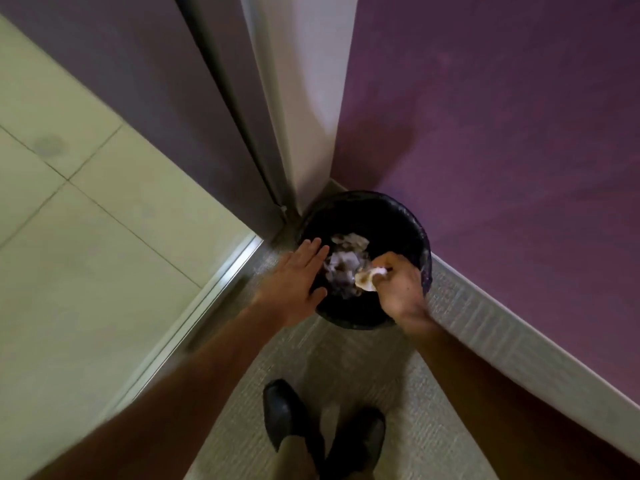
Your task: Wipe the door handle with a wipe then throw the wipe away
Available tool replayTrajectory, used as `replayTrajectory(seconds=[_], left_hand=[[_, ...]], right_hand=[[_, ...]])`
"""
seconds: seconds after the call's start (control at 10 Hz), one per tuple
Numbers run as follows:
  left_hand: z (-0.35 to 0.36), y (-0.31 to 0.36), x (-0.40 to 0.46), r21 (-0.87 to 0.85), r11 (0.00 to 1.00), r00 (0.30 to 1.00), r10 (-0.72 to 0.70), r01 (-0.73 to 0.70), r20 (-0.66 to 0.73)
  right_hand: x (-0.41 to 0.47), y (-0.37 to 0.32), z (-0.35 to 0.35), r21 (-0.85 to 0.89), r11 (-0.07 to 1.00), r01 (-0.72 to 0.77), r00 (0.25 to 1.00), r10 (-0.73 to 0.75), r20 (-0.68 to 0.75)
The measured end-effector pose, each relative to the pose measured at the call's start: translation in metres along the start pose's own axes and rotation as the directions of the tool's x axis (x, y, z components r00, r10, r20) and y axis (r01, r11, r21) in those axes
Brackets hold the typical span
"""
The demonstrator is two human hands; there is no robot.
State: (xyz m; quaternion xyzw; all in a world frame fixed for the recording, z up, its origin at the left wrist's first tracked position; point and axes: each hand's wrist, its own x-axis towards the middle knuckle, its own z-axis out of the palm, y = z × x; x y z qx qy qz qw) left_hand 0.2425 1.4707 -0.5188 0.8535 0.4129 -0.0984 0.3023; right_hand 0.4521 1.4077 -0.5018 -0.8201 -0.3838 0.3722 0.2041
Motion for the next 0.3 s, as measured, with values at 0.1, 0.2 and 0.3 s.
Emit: replayTrajectory(seconds=[0.1, 0.2, 0.3], left_hand=[[0.029, -0.012, 0.019, 0.024, 1.0, 1.0, 0.007, -0.008, 0.023], [0.046, -0.018, 0.031, 0.028, 1.0, 1.0, 0.009, -0.009, -0.002], [0.046, -0.019, 0.025, 0.027, 0.999, 1.0, -0.028, 0.027, 0.011]], right_hand=[[0.023, 0.022, 0.028, -0.023, 1.0, 0.008, 1.0, -0.008, 0.003], [0.041, 0.039, 0.046, 0.004, 1.0, 0.004, 0.999, -0.004, 0.044], [0.041, 0.046, 0.052, 0.016, 1.0, 0.015, 0.992, -0.017, 0.128]])
